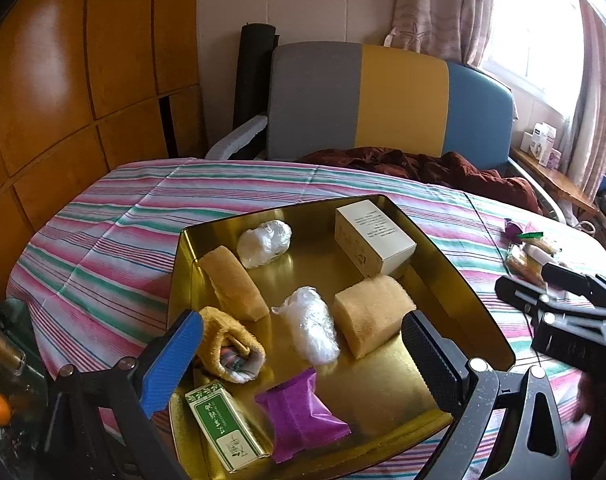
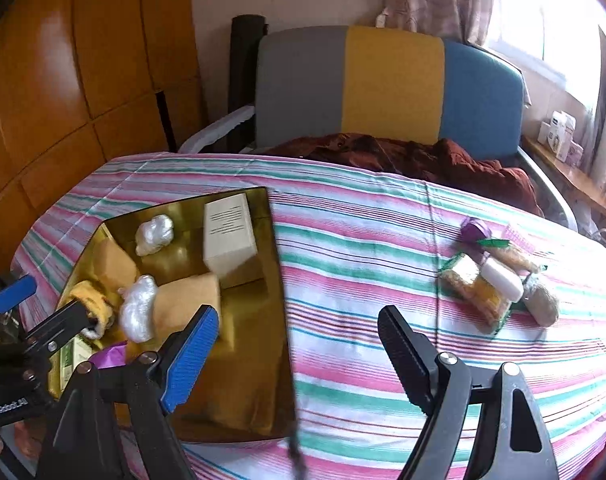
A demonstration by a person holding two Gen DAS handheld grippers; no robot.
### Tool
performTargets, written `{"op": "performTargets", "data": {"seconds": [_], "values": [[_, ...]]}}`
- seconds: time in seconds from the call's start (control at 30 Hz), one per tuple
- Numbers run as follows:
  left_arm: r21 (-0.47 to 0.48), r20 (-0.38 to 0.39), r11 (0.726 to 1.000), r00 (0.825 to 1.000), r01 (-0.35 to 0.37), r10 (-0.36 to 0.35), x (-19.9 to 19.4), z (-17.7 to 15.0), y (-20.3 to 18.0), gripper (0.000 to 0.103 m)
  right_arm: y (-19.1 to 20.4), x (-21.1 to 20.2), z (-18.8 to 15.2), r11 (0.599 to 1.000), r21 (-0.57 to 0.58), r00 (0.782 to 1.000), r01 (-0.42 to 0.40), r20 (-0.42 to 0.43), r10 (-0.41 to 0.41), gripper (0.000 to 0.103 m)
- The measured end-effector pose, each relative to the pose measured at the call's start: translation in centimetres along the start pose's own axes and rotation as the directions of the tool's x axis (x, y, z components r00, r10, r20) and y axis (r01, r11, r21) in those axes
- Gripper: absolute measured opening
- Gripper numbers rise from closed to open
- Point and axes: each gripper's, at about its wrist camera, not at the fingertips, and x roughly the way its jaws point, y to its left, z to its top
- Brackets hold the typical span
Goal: Organize objects
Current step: 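Withdraw both grippers from the tray back toward the item pile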
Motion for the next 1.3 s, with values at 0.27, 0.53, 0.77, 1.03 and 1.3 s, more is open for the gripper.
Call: {"op": "performTargets", "data": {"seconds": [0.27,0.53,0.77,1.03,1.3], "values": [[0.033,-0.002,0.999,0.999,0.036,-0.036,0.0,0.5,-1.3,0.1,-7.3,0.0,2.0,0.992,0.113,0.998,0.062,-0.021,-0.06,0.083],[0.104,-0.004,0.991,0.996,0.085,-0.085,0.2,1.6,-3.9,0.1,-18.0,-0.1,3.3,0.951,0.236,0.979,0.202,-0.046,-0.196,0.084],[0.207,0.0,0.967,0.988,0.151,-0.154,0.6,3.5,-8.6,0.1,-26.6,0.0,1.7,0.869,0.383,0.948,0.312,-0.073,-0.309,0.084],[0.37,-0.041,0.888,0.959,0.274,-0.279,2.0,5.6,-16.9,0.1,-30.4,-1.0,-0.1,0.781,0.568,0.961,0.261,-0.073,-0.268,0.084],[0.493,-0.146,0.763,0.904,0.418,-0.401,5.3,7.2,-25.8,0.1,-31.5,-1.7,-0.4,0.744,0.634,0.972,0.209,-0.054,-0.228,0.083]]}}
